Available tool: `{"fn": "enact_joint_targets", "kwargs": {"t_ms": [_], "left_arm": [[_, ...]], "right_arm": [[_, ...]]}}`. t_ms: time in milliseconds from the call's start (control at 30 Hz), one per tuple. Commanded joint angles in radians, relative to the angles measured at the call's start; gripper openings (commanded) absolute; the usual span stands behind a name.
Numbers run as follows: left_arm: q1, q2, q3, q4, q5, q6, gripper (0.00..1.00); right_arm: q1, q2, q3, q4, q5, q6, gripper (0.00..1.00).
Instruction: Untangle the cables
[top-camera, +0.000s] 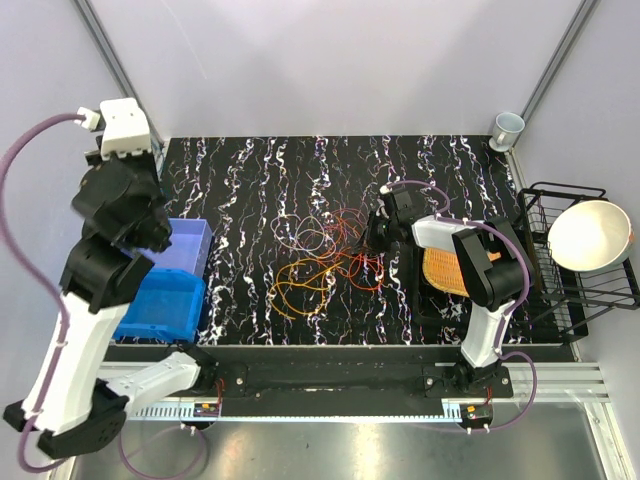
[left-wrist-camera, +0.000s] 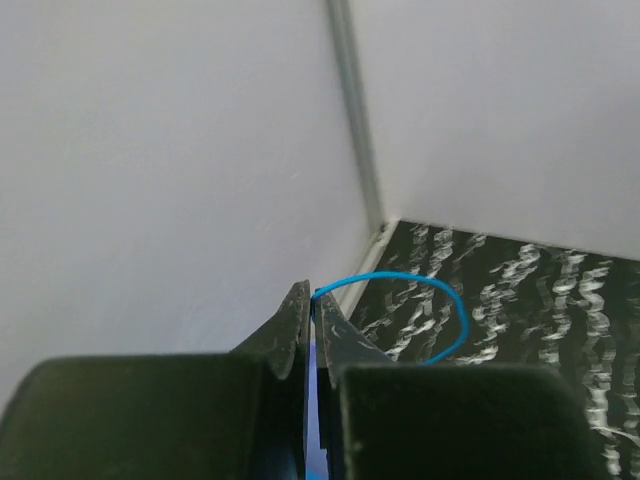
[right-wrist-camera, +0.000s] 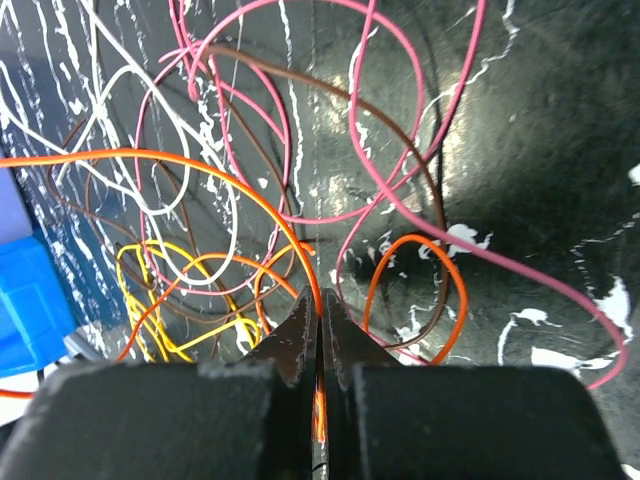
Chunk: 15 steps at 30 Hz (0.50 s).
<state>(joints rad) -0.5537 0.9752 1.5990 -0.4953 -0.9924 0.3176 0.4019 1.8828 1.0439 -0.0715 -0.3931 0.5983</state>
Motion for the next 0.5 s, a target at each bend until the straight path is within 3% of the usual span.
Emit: {"fn": "enact_joint_targets", "kwargs": {"t_ms": [0,200,333,467], "left_arm": [[0.155,0.051,0.035,-0.084,0.124,-0.139,0.00],[0.466,0.189,0.095,-0.239,0.392,-0.403,0.00],[0.661,0.224,0.049,-0.221,0.537,-0.541,0.00],[0.758,0.235,-0.016,-0.169,0.618,-0.623,0.00]], "right_arm": [[0.000,-0.002,0.001,0.036,-0.036,0.011,0.00],[0.000,-0.011,-0.010,0.056,-0.062,0.017,0.00],[0.000,-0.010,-0.010,0.062,-0.076,0.015,0.00],[0.000,-0.008,-0.012,0.064,-0.082,0.015,0.00]]}}
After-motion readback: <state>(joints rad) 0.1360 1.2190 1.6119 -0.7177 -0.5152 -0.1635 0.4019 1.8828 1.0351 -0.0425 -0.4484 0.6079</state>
